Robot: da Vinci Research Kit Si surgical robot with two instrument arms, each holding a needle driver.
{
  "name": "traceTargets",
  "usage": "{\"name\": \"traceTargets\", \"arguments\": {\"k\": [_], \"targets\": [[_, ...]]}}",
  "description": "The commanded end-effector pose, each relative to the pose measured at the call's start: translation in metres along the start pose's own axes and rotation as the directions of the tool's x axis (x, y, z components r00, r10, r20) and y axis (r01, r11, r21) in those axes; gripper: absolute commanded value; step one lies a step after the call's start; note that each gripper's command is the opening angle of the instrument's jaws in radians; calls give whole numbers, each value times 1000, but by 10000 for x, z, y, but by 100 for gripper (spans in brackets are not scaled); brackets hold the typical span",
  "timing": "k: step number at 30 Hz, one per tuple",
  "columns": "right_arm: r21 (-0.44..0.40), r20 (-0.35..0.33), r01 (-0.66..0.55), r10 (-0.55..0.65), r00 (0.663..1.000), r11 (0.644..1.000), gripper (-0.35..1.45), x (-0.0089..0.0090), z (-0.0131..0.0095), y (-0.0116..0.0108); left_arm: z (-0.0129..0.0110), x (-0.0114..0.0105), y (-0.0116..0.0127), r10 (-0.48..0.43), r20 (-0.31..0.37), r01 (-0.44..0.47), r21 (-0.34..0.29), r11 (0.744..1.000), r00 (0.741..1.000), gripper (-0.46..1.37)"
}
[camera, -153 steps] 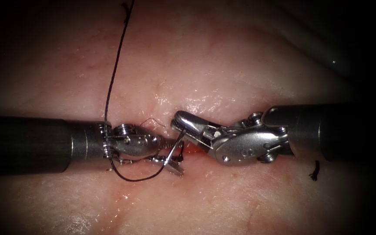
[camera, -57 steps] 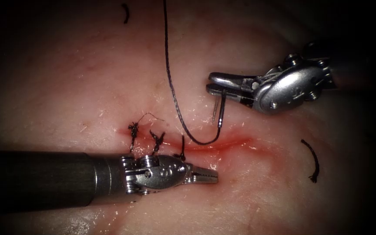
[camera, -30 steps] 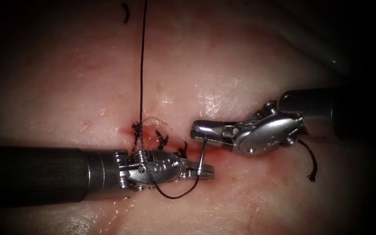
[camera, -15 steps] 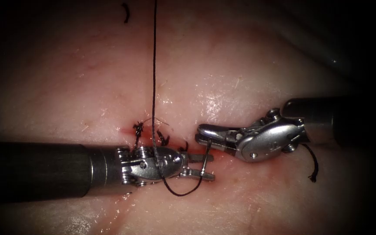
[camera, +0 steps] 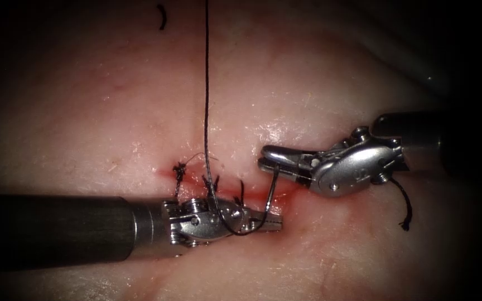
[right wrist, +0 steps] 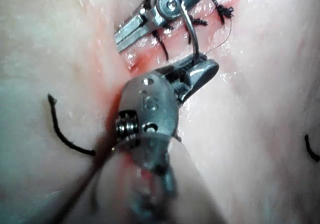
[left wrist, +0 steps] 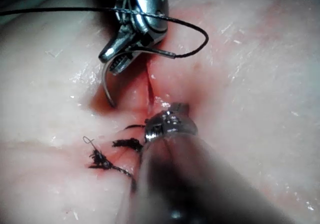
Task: Wound Closure
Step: Throw the needle through the tissue target above the wound with the right tool
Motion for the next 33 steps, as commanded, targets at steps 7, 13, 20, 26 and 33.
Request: {"name": "traceTargets", "arguments": {"k": [7,13,20,26,33], "targets": [[-38,4,-88,88,996,995,-35,3,5,18,-5,-13,0,4,37,-5,9,1000,999,-35],[-66,6,-198,199,980,978,-35,3,12,30,-15,-21,-4,10,51,-12,33,999,999,-35],[-77,18,-246,248,969,966,-35,1,25,40,-16,-25,-1,7,75,-11,44,999,997,-35],[-82,22,-289,291,956,954,-35,3,33,51,-16,-25,0,13,78,-17,44,999,997,-35],[-97,24,-421,425,905,902,-35,4,40,66,-16,-25,0,19,78,-23,43,999,997,-35]]}}
